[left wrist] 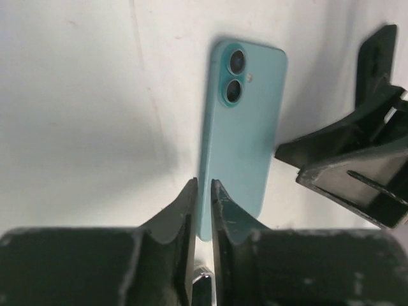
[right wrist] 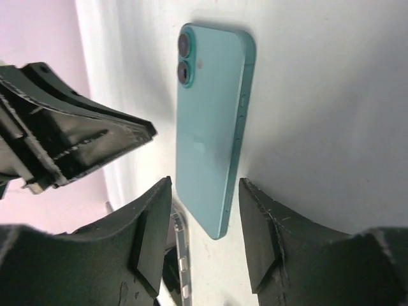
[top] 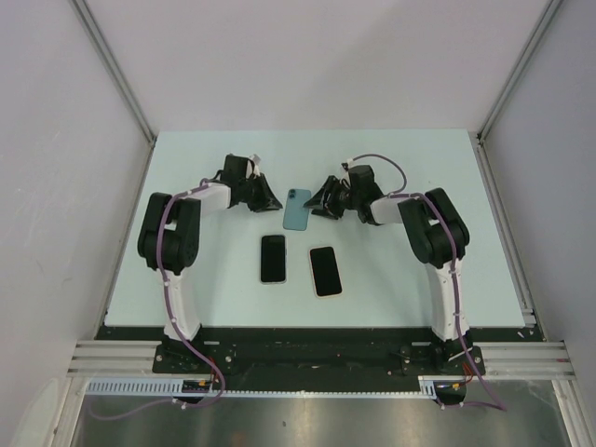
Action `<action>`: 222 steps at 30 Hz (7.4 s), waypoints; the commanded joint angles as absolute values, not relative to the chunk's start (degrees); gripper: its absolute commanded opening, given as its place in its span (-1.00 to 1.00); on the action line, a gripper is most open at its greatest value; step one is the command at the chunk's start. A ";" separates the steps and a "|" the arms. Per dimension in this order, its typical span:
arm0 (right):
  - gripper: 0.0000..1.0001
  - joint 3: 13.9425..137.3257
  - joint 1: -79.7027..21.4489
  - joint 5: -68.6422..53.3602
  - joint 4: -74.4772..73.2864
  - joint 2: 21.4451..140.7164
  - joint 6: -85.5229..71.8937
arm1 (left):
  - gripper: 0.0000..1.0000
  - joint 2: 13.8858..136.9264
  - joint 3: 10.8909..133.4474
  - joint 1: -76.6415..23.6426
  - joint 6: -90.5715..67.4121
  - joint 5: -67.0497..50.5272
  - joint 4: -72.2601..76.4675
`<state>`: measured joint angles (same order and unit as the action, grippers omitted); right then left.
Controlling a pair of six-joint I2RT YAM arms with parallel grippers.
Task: Put the phone into the phone case
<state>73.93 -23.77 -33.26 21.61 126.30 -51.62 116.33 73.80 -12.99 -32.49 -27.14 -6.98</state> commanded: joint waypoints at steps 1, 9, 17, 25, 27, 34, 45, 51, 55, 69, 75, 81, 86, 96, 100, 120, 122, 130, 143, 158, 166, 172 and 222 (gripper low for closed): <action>0.05 74.18 -25.22 -24.97 14.16 123.05 -46.23 | -0.71 116.89 77.78 -12.74 -31.02 -18.21 -12.83; 0.25 74.53 -27.16 -16.71 11.60 123.75 -45.61 | -0.76 120.93 78.05 -13.88 -32.78 -21.62 -12.13; 0.25 79.54 -30.06 -11.42 4.57 126.38 -44.38 | -0.74 122.87 75.50 -15.73 -37.96 -27.68 -6.25; 0.19 79.98 -29.27 -32.58 22.65 130.24 -53.68 | -0.73 123.22 73.92 -16.35 -39.46 -29.18 -5.01; 0.16 79.63 -29.18 -37.95 30.53 130.95 -58.52 | -0.72 123.31 73.22 -16.35 -39.99 -29.53 -4.13; 0.10 79.10 -28.92 -45.61 45.69 132.63 -69.69 | -0.75 123.31 71.90 -16.43 -40.25 -30.67 -2.91; 0.06 76.91 -29.09 -47.46 42.82 132.10 -68.30 | -0.86 121.73 70.40 -15.73 -40.17 -31.90 -1.49; 0.06 76.82 -29.18 -45.53 35.52 131.84 -62.59 | -0.86 121.20 69.87 -15.56 -40.25 -31.90 -1.41; 0.05 76.82 -28.83 -44.21 32.00 131.40 -59.60 | -0.81 120.50 69.35 -15.29 -40.17 -31.73 -1.32; -0.04 76.73 -26.37 -40.17 24.26 131.75 -53.79 | -0.23 116.90 67.15 -12.04 -39.64 -34.80 -0.27; -0.06 76.73 -25.75 -39.38 23.99 132.01 -53.09 | -0.12 116.11 67.06 -11.16 -39.46 -38.23 2.72; -0.07 76.73 -24.96 -39.46 23.47 131.92 -52.21 | 0.04 115.31 67.94 -10.55 -38.50 -41.48 5.18; -0.07 76.73 -24.70 -39.29 23.38 132.10 -51.77 | 0.15 115.57 68.20 -10.55 -39.29 -46.58 9.31; -0.08 78.13 -24.70 -38.76 23.12 132.62 -51.42 | 0.29 118.03 68.64 -10.55 -39.29 -50.01 12.48; -0.09 80.33 -24.87 -38.85 22.24 132.89 -51.50 | 0.30 119.62 68.47 -10.63 -39.90 -50.54 12.92; -0.10 91.05 -29.35 -37.44 14.86 135.88 -49.66 | 0.47 118.74 68.82 -8.44 -37.53 -48.61 8.61; -0.10 91.40 -29.62 -37.27 14.24 135.79 -49.05 | 0.49 117.51 67.34 -7.39 -38.05 -47.29 9.22; -0.10 91.32 -30.50 -36.65 13.27 135.70 -48.25 | 0.61 113.03 62.59 -5.63 -40.78 -45.09 11.77; -0.10 92.90 -31.55 -36.03 11.51 134.82 -46.67 | 0.89 110.21 60.56 -5.45 -39.73 -45.00 12.48; -0.11 94.48 -33.05 -36.56 13.19 135.61 -47.81 | 0.91 109.51 62.31 -4.31 -37.19 -43.51 8.62; -0.12 95.53 -33.75 -36.74 14.06 135.97 -48.95 | 0.83 109.78 63.99 -4.04 -34.80 -41.92 3.96; -0.12 95.98 -33.92 -37.00 13.71 136.67 -49.48 | 0.70 109.60 63.90 -3.08 -34.63 -41.75 3.08; 0.99 103.45 -26.02 2.70 -35.23 119.09 -4.06 | -0.99 102.05 71.02 -1.41 -29.79 -47.10 -10.81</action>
